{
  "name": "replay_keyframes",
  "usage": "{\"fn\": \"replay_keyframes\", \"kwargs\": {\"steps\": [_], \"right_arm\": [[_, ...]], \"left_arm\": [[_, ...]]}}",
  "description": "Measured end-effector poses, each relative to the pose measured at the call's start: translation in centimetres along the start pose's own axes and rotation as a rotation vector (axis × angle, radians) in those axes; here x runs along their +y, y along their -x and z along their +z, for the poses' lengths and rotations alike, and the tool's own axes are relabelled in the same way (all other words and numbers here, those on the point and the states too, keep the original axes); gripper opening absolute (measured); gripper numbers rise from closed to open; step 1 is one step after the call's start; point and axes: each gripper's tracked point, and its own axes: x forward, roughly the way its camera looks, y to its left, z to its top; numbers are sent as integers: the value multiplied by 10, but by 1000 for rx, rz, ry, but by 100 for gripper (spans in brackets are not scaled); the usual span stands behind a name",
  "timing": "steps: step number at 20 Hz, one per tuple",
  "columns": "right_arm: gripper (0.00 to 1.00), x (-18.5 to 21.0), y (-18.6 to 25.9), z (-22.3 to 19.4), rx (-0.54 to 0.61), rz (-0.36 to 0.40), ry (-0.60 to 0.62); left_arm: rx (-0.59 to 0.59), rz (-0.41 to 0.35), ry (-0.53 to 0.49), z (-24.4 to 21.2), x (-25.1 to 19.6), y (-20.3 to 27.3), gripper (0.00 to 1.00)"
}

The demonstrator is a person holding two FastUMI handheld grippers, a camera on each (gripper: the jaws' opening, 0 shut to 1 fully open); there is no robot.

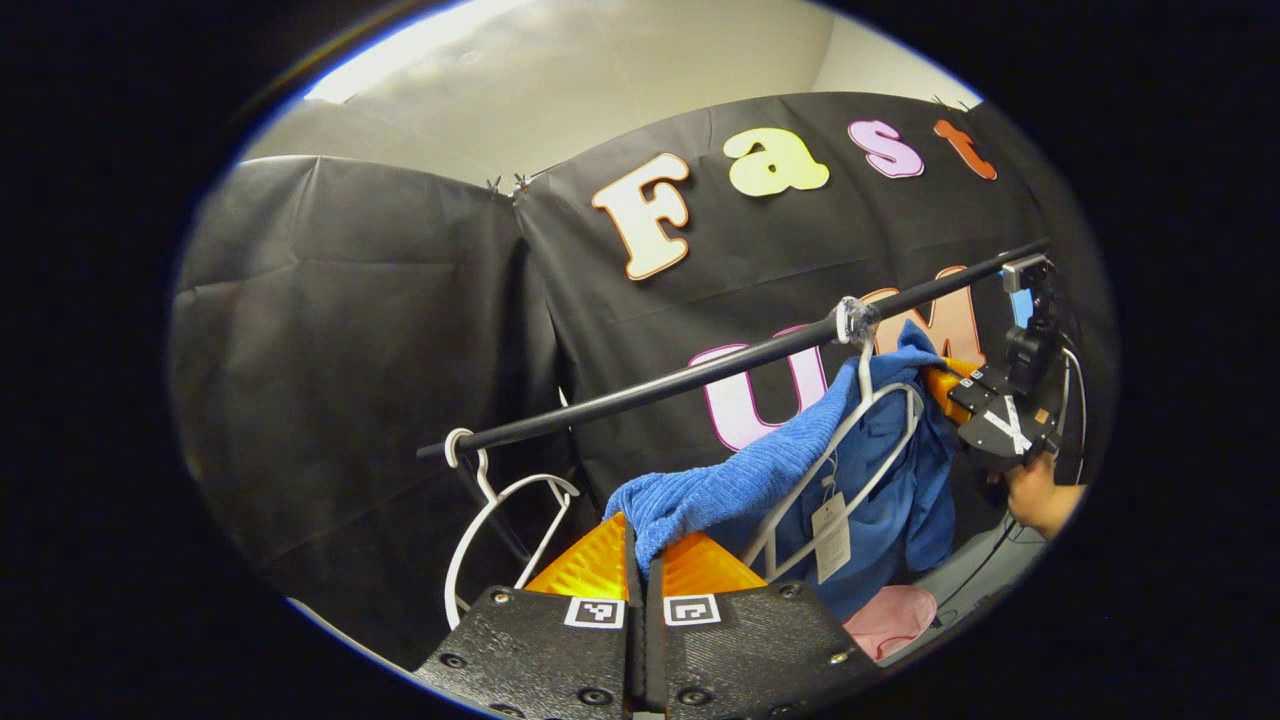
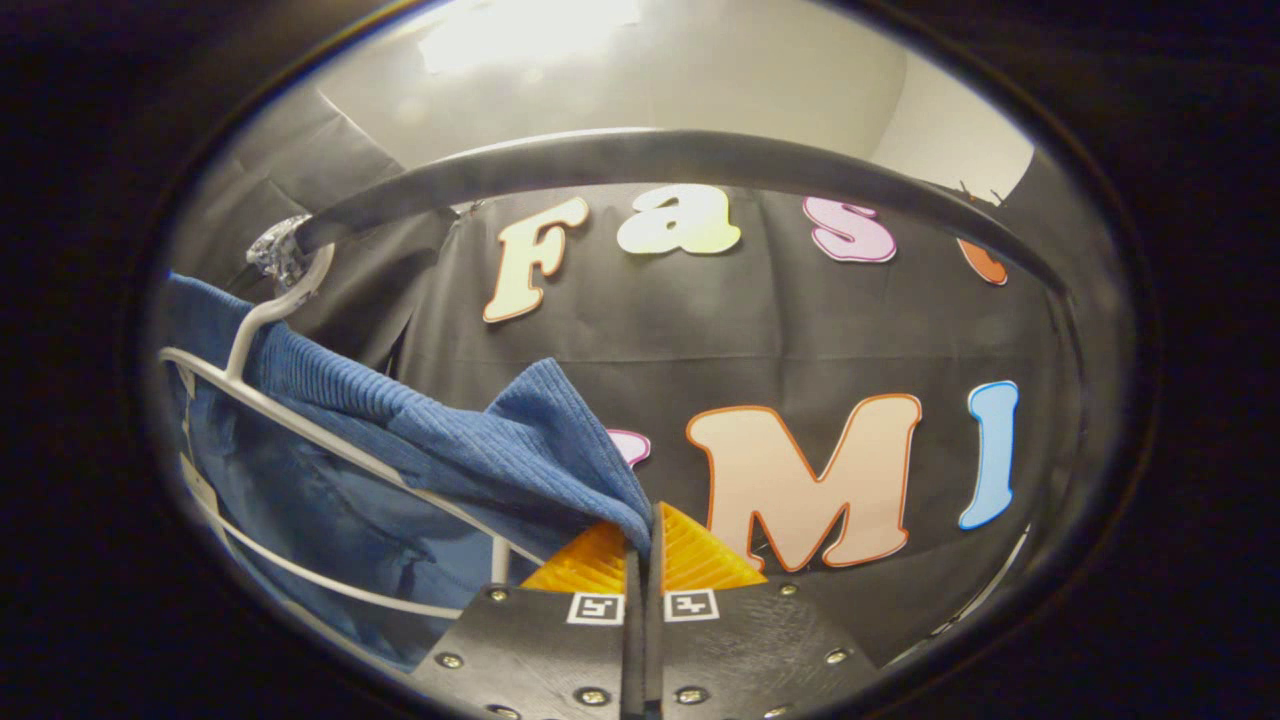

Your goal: Grasp the clothes on the hanger with both hands and then place them into the laundry hamper below.

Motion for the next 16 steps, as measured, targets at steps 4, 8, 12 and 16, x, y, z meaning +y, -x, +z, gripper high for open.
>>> {"fn": "replay_keyframes", "kwargs": {"steps": [4,8,12,16], "right_arm": [[0,-10,-17,2,-23,-1,-17],[0,-12,-31,-13,-15,32,14],[0,-15,-31,-26,3,48,62],[0,-17,-26,-40,27,58,103]], "left_arm": [[11,-23,-6,-6,-4,-17,0],[34,-104,43,-27,-18,-32,0],[28,-140,93,-47,-27,-40,0],[37,-178,189,-66,-43,-45,0]]}}
